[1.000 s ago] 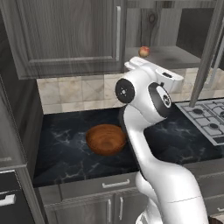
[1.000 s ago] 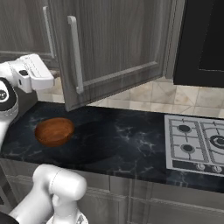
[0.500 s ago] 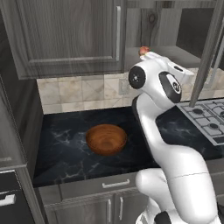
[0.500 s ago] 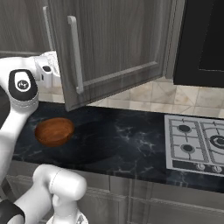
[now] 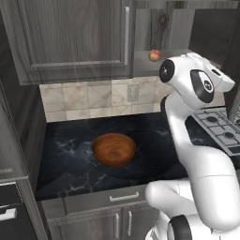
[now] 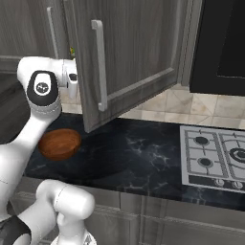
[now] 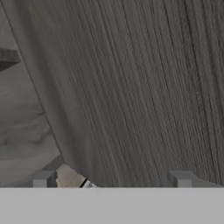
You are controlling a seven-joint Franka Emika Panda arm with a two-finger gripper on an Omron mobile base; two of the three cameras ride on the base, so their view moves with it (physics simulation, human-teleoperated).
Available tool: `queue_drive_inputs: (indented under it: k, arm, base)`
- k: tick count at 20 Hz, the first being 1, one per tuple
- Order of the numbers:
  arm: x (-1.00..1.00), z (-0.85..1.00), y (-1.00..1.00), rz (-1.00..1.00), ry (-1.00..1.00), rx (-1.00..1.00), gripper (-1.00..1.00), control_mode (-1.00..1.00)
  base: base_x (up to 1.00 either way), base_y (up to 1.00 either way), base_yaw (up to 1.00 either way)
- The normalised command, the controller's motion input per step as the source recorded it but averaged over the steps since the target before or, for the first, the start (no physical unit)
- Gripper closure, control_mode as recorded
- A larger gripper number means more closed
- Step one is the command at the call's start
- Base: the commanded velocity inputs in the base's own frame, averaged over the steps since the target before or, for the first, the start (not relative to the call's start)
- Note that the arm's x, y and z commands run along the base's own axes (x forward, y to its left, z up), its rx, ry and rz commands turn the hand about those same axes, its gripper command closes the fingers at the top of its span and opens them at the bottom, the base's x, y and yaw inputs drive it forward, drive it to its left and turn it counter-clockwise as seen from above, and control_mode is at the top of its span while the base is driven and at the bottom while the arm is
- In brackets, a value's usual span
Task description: Open the cabinet. Pick the kiwi and peach from the cabinet and place them into the bowl. Then close the cabinet.
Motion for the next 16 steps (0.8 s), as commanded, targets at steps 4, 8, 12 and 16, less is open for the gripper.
queue_drive_inputs:
  k: [4,8,12,16]
  arm:
    - [-0.24,0.00,-0.71,-0.27,0.00,0.06,-1.00,-1.00]
    - [0.00,0.00,-0.01,0.00,0.00,0.00,-1.00,-1.00]
    - [-0.09,0.00,0.02,0.03,0.00,0.00,-1.00,-1.00]
    - [-0.56,0.00,0.50,0.26,0.00,-0.08,-1.00,-1.00]
  base:
    - [0.00,0.00,0.00]
    - [0.00,0.00,0.00]
    - [0.00,0.00,0.00]
    - [0.00,0.00,0.00]
